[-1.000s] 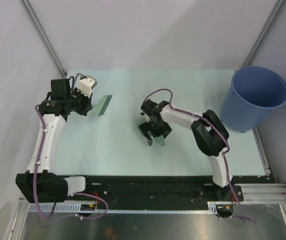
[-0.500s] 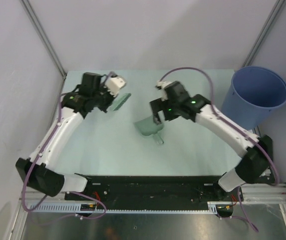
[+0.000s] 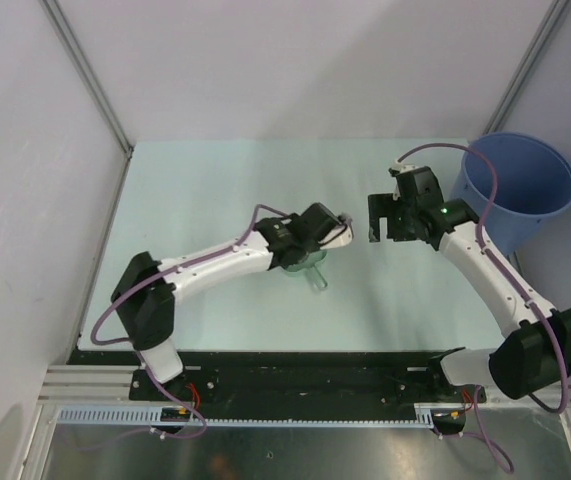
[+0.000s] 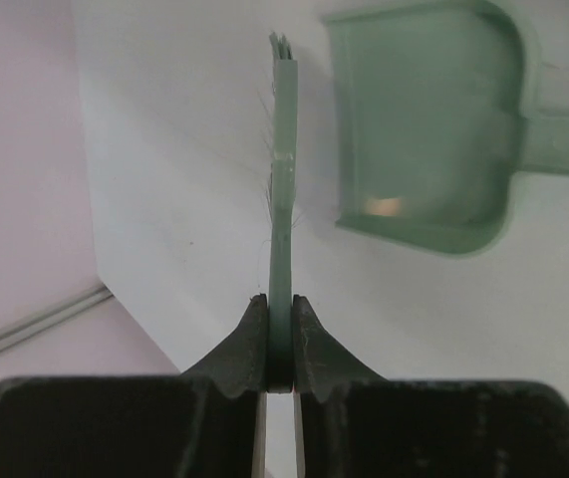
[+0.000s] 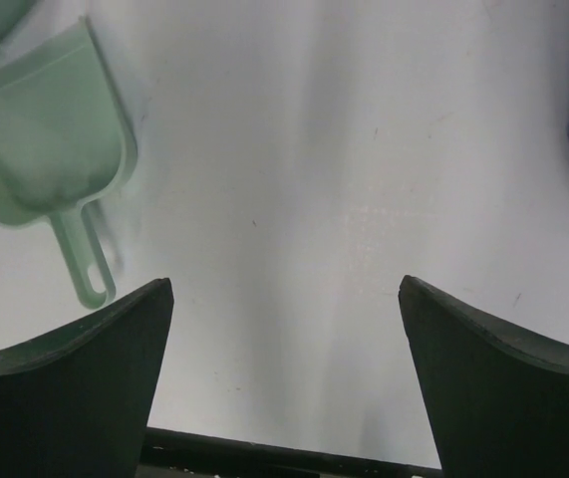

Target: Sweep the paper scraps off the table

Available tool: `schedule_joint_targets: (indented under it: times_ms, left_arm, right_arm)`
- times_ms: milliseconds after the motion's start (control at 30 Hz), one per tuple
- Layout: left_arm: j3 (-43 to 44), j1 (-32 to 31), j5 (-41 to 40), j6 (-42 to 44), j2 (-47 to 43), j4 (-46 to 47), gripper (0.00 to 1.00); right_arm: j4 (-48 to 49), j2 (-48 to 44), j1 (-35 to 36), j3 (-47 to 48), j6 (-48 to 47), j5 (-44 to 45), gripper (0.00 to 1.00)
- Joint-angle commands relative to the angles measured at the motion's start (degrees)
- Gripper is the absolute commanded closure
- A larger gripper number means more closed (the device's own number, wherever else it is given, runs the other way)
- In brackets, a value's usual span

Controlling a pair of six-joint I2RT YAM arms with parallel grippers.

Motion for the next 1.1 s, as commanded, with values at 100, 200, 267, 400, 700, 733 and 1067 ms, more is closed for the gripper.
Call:
schedule_joint_targets:
  times_ms: [100, 200, 267, 400, 700, 733, 1067]
  left_arm:
    - [-2.2, -2.6, -0.2, 1.8, 2.3, 2.4, 0.73]
    - [-2.0, -3.2, 13.7, 1.6, -1.0, 0.1, 0.24]
    - [-0.7, -3.2, 21.2, 1.8, -3.7, -3.1, 0.01]
    - [1.3, -3.1, 34.6, 2.0, -8.0, -5.9, 0.0]
    - [1.8, 11.4, 60.5, 0.2, -18.3, -6.2, 0.0]
    - [1.4, 16.7, 62.3, -1.2, -18.8, -5.4, 0.0]
    - [-29.7, 40.9, 35.3, -14.5, -28.9, 30.7, 0.0]
  right_arm:
    - [0.3, -2.9, -0.9, 0.0, -0.4, -0.1, 0.0]
    - [0.7, -2.3, -1.0, -0.1, -0.3, -0.6, 0.0]
    - [1.0, -1.5, -1.2, -0.1, -0.3, -0.8, 0.0]
    - [2.2, -0.5, -1.3, -0.2, -0.4, -2.9, 0.0]
    - [16.7, -1.9, -1.3, -7.4, -4.8, -14.2, 0.0]
    - [22.8, -2.7, -1.4, -9.2, -4.8, -14.4, 0.0]
    - [55.9, -5.6, -5.6, -29.8, -7.3, -5.3, 0.0]
